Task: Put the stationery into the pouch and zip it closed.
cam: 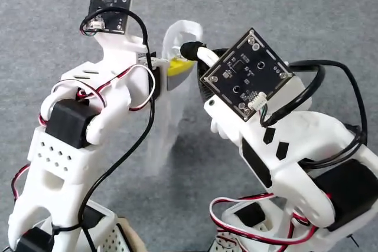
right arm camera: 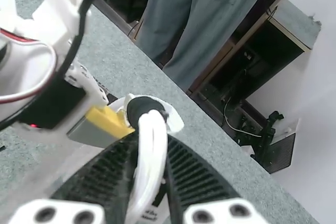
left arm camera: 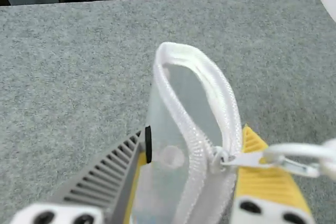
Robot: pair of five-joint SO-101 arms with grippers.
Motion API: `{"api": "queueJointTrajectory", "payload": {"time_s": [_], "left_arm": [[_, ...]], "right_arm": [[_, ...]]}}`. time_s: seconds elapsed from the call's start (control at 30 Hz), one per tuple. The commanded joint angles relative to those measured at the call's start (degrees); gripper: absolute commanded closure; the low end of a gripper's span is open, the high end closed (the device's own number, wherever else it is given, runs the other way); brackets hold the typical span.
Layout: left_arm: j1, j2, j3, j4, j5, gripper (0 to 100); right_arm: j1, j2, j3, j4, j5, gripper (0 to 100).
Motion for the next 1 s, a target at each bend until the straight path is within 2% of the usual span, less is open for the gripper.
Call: {"api": "queueJointTrajectory", "payload": {"time_s": [0.0, 0.2, 0.47, 0.77, 0.9, 0.97], "left_arm": [[0.4, -0.7, -2.42, 0.26, 0.09, 73], [0.4, -0.7, -2.42, 0.26, 0.09, 73], [0.4, -0.53, -2.42, -0.09, 0.09, 91], [0.4, -0.44, -2.42, 0.0, 0.09, 91], [0.4, -0.35, -2.42, 0.18, -0.09, 98], [0.4, -0.35, -2.42, 0.18, -1.49, 97]], "right_arm": [[0.53, -1.27, -2.51, -0.09, -0.62, 98.6], [0.53, -1.36, -2.51, -0.09, -0.7, 98.6], [0.53, -1.45, -2.51, -0.09, -0.7, 98.6], [0.53, -1.45, -2.51, -0.09, -0.7, 98.6], [0.53, -1.45, -2.51, -0.09, -0.7, 98.6], [0.53, -1.45, -2.51, -0.18, -0.7, 98.6]]}}
